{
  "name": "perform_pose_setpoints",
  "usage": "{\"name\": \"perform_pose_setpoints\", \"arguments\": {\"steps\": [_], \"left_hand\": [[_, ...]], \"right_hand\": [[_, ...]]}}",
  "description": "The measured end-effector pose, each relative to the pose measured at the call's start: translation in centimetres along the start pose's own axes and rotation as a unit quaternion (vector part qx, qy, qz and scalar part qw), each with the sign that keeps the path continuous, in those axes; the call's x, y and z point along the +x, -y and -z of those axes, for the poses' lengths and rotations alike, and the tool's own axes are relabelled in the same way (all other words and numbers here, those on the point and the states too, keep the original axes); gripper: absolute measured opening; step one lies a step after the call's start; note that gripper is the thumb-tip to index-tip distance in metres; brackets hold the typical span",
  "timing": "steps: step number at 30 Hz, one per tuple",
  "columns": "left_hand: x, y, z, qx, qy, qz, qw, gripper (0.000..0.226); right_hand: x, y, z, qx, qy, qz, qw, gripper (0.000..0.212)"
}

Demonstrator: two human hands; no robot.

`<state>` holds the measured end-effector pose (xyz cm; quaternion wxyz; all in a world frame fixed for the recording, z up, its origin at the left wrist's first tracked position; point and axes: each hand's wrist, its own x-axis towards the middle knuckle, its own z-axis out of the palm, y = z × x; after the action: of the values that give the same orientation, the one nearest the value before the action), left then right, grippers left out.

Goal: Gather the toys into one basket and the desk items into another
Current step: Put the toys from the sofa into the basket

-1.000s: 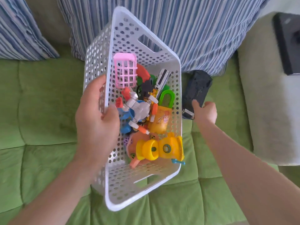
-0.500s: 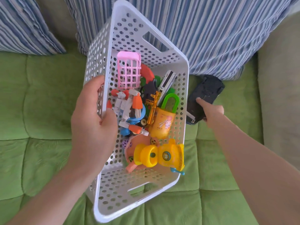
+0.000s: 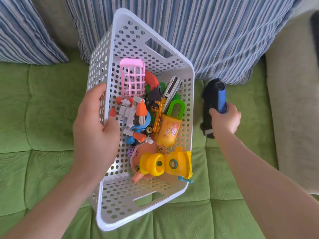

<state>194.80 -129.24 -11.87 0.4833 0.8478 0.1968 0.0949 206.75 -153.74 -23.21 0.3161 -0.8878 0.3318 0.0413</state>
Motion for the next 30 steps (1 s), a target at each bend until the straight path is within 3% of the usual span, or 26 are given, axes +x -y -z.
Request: {"name": "perform_pose_setpoints", "arguments": {"steps": [3, 5, 13, 15, 18, 22, 25, 30], "left_hand": [[0.0, 0.0, 0.1, 0.001, -0.003, -0.002, 1.000, 0.056], [0.0, 0.0, 0.1, 0.002, -0.003, -0.005, 1.000, 0.057], [0.1, 0.3, -0.1, 0.013, -0.021, 0.008, 1.000, 0.055], [0.1, 0.3, 0.0, 0.018, -0.025, 0.011, 0.999, 0.055], [0.0, 0.3, 0.0, 0.022, -0.020, 0.015, 0.999, 0.056], [0.1, 0.7, 0.2, 0.014, -0.023, 0.031, 0.999, 0.056], [0.1, 0.9, 0.4, 0.009, -0.021, 0.030, 0.999, 0.056], [0.2, 0.8, 0.3, 0.029, -0.016, 0.005, 0.999, 0.056]], "right_hand": [[-0.3, -2.1, 0.7, -0.157, -0.010, 0.111, 0.981, 0.050], [-0.5, -3.1, 0.9, -0.197, 0.001, 0.141, 0.970, 0.052], [-2.5, -4.4, 0.0, -0.115, 0.015, 0.221, 0.968, 0.054], [-2.7, -4.5, -0.3, -0.109, 0.037, 0.220, 0.969, 0.058], [-2.8, -4.3, -1.0, -0.187, 0.064, 0.203, 0.959, 0.077], [-2.2, -4.2, -1.9, -0.185, 0.112, 0.075, 0.974, 0.094], [-1.5, -4.7, -1.6, -0.114, 0.157, 0.036, 0.980, 0.078], [-1.9, -4.2, -0.7, -0.109, 0.132, 0.060, 0.983, 0.057]]}}
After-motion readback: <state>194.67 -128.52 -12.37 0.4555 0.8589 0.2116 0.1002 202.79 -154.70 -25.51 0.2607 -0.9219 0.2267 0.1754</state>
